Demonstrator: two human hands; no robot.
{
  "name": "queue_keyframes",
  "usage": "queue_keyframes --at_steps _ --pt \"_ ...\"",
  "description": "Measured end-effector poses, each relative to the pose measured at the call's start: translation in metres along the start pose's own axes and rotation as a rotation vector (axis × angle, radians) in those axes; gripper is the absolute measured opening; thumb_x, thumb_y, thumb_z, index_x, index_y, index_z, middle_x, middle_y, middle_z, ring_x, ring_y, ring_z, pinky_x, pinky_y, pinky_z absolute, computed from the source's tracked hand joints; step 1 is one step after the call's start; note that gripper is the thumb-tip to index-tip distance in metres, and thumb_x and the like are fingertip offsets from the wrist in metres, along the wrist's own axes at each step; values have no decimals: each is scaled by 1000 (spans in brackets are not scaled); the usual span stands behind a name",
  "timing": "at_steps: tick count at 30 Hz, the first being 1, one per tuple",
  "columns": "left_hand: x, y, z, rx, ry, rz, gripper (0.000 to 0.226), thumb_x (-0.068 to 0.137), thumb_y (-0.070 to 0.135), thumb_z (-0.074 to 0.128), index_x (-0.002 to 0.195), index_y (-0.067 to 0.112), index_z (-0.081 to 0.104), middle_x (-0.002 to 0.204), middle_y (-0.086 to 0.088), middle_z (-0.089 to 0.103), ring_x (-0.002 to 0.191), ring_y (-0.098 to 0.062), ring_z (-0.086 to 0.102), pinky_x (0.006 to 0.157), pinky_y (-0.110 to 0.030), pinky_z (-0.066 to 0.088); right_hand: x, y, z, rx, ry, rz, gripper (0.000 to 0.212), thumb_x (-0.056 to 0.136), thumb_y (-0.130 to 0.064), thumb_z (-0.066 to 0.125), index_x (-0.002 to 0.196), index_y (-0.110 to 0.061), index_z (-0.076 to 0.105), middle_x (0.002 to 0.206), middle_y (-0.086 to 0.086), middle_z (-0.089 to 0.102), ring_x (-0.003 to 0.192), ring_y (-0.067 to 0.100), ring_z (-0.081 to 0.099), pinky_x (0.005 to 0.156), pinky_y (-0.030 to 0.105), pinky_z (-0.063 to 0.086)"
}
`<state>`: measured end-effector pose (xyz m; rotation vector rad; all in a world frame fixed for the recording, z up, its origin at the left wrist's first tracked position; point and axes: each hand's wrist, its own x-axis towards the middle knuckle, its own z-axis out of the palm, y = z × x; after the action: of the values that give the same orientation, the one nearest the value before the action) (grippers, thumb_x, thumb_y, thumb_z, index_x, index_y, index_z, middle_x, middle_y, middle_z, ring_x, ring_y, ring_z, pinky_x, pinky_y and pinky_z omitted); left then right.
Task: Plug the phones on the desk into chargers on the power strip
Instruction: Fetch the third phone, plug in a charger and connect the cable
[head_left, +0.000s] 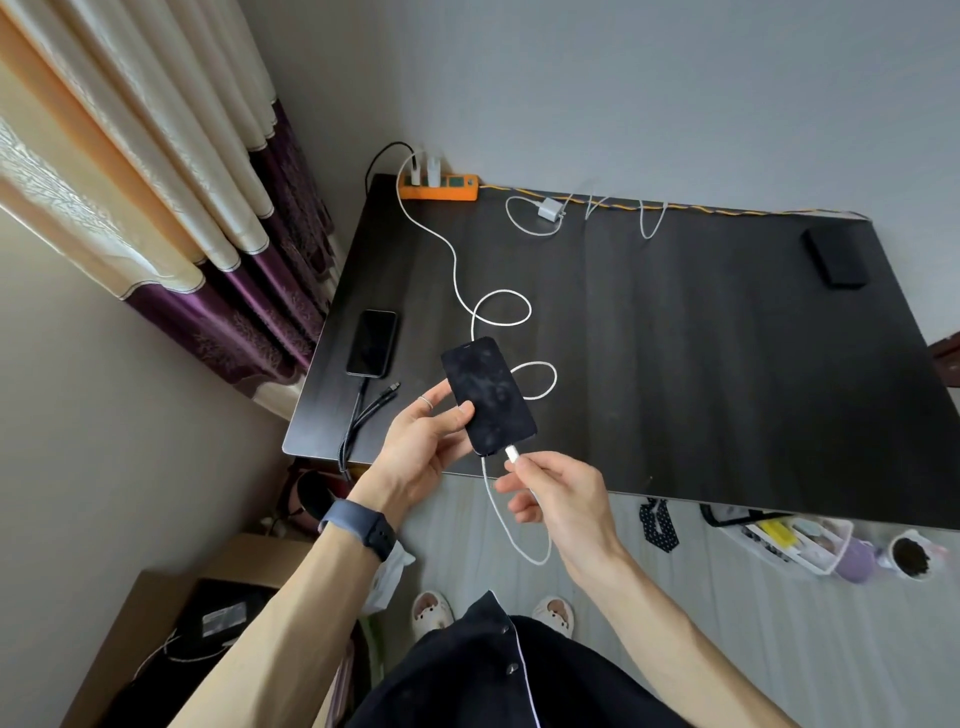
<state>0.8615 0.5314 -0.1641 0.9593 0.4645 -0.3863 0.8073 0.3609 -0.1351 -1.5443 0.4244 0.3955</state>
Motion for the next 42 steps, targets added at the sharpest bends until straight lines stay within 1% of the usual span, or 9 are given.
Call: queue_keyframes --at_steps 5,11,16,20,24,29,32,36,42 --pt "-1 -12 0 77 81 6 42 93 -2 59 132 12 54 101 -23 59 95 -35 55 67 -30 60 2 9 3 -4 21 6 18 98 -9 58 89 -9 74 79 5 78 56 9 62 54 21 52" --pt "2 -22 2 264 117 64 47 95 -4 56 132 25 49 77 -7 70 77 -22 74 64 -33 61 12 30 -6 -77 -9 75 18 99 -12 58 92 -12 74 81 2 78 59 10 63 57 24 54" --pt "21 -30 -7 501 179 4 52 93 -9 52 139 15 47 50 16 54 70 -15 61 80 -42 55 37 53 -28 -516 -299 152 19 94 -40 59 100 -27 72 94 -10 78 90 3 71 86 27 56" --pt "53 -20 -31 618 366 -31 58 91 -6 49 143 19 45 87 -4 73 93 -34 70 88 -55 56 71 54 -42 -703 -323 58 20 93 -45 59 104 -32 69 105 -15 72 99 -2 65 83 15 48" --pt "92 -15 -61 697 489 -66 59 90 -6 48 145 14 40 128 -15 63 107 -30 65 95 -41 54 102 45 -41 -667 -134 -147 8 94 -33 61 96 -31 68 99 -17 69 94 1 65 88 24 52" --pt "167 3 -82 670 477 -109 59 89 -7 49 141 20 44 110 -8 66 99 -28 67 89 -40 56 175 29 -17 -932 97 -483 25 91 -37 64 113 -26 68 125 -8 60 111 18 55 94 31 47" --pt "209 10 -86 668 440 -145 58 89 -6 48 138 23 46 121 -8 65 108 -27 65 97 -42 53 212 33 -4 -1193 18 -313 46 93 -51 53 135 -33 56 156 -1 38 138 28 38 102 44 44" --pt "259 13 -96 795 428 -144 58 85 2 49 136 31 49 124 -3 67 110 -23 64 101 -37 50 248 39 9 -1279 -255 29 57 97 -58 39 149 -34 39 168 0 11 149 31 21 115 47 33" --pt "274 26 -92 1064 478 -36 55 91 8 57 143 22 47 127 -7 64 118 -25 60 102 -30 43 254 61 32 -1403 -290 -14 62 95 -56 44 148 -23 37 157 5 23 134 28 40 102 45 47"
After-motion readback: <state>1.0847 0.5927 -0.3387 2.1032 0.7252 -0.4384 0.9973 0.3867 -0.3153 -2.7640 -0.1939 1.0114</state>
